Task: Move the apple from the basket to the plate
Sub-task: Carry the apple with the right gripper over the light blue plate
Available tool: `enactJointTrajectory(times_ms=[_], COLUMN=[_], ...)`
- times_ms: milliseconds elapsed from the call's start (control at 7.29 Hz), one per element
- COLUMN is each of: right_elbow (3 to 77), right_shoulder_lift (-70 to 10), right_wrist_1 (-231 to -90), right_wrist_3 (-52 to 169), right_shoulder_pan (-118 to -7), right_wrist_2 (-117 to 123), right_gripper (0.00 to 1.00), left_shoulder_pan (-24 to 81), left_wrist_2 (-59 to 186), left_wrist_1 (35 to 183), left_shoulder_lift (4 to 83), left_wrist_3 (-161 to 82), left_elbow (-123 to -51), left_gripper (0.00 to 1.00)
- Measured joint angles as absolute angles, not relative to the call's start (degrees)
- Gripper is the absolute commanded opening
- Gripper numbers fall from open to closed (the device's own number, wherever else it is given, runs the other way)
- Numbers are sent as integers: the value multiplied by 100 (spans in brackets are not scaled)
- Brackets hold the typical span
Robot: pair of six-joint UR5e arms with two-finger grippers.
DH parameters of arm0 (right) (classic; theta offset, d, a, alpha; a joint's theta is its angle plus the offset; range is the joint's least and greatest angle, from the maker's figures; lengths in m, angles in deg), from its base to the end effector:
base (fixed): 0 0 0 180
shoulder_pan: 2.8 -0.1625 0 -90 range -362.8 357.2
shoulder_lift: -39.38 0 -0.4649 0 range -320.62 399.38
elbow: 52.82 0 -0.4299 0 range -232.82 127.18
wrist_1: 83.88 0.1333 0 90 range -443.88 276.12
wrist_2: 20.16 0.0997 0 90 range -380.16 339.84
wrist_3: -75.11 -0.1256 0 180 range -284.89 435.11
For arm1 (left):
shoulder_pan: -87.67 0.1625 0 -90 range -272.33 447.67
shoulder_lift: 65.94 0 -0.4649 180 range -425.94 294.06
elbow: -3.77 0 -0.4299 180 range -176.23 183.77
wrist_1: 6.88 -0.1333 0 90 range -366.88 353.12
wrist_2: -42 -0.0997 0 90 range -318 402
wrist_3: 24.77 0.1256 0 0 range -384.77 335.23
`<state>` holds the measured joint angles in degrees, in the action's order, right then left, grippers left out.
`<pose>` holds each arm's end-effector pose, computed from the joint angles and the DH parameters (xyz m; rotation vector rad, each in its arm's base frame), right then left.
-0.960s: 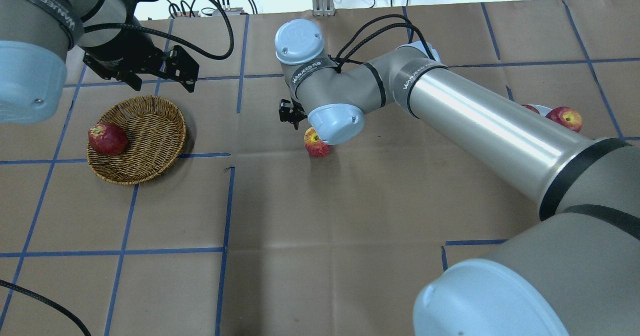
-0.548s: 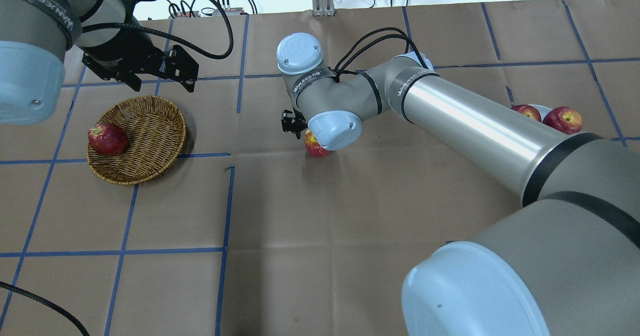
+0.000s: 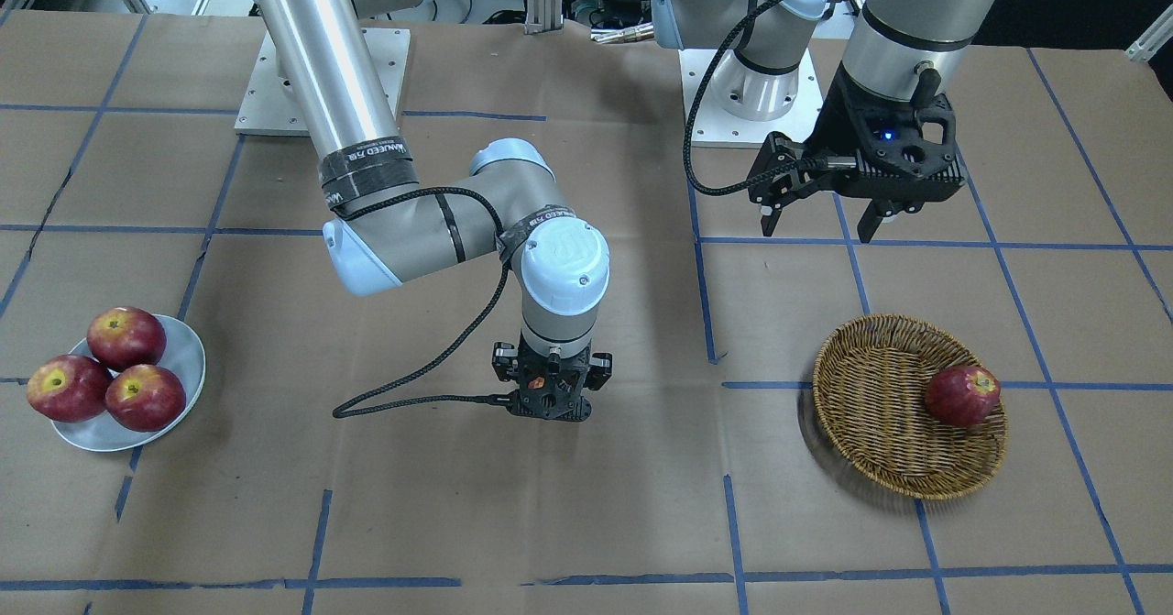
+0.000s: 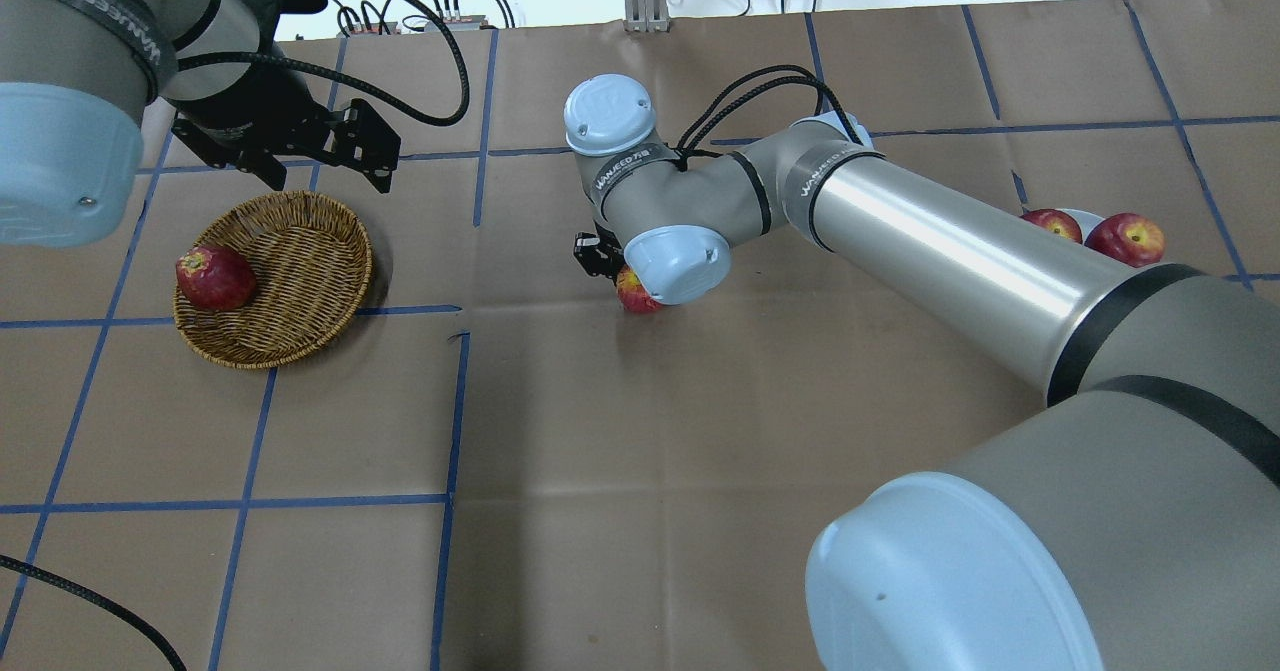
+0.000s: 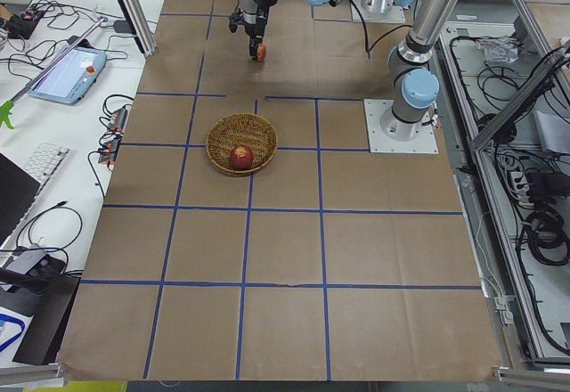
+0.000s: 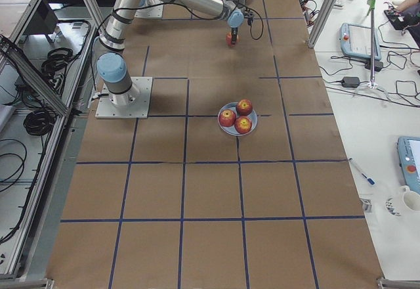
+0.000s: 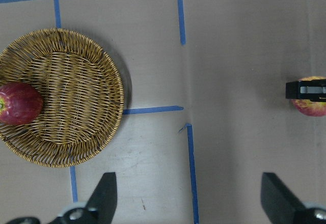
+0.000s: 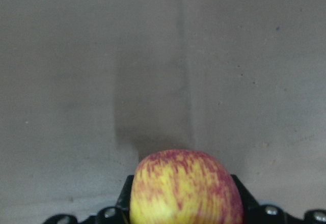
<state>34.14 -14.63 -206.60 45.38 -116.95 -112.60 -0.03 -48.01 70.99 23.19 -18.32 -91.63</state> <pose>0.4167 -0.6166 0.1789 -0.1508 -3.0980 0.0244 -0.1116 -0.5418 0.4821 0.1131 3.1224 -0.2069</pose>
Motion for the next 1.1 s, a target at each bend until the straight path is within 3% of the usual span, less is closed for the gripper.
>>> enactJointTrajectory(times_ms=[548,1097], right_elbow=[3422,3871], right_shoulder_lift=[-2303,-3869], right_wrist_1=[-20054,-18843], right_wrist_3=[4930,7735], right_shoulder_pan=[-11223,-9077], right_wrist_2=[-11274,-11302], right_gripper=[54,54], left_shoulder_pan=[-4,-49], left_wrist_2=[-4766,-4762], left_wrist_1=[7274,7301], left_shoulder_lift=[2347,2319], left_wrist_3=[-2042,-2105], left_elbow=[-9166,-9152], left_gripper=[99,99])
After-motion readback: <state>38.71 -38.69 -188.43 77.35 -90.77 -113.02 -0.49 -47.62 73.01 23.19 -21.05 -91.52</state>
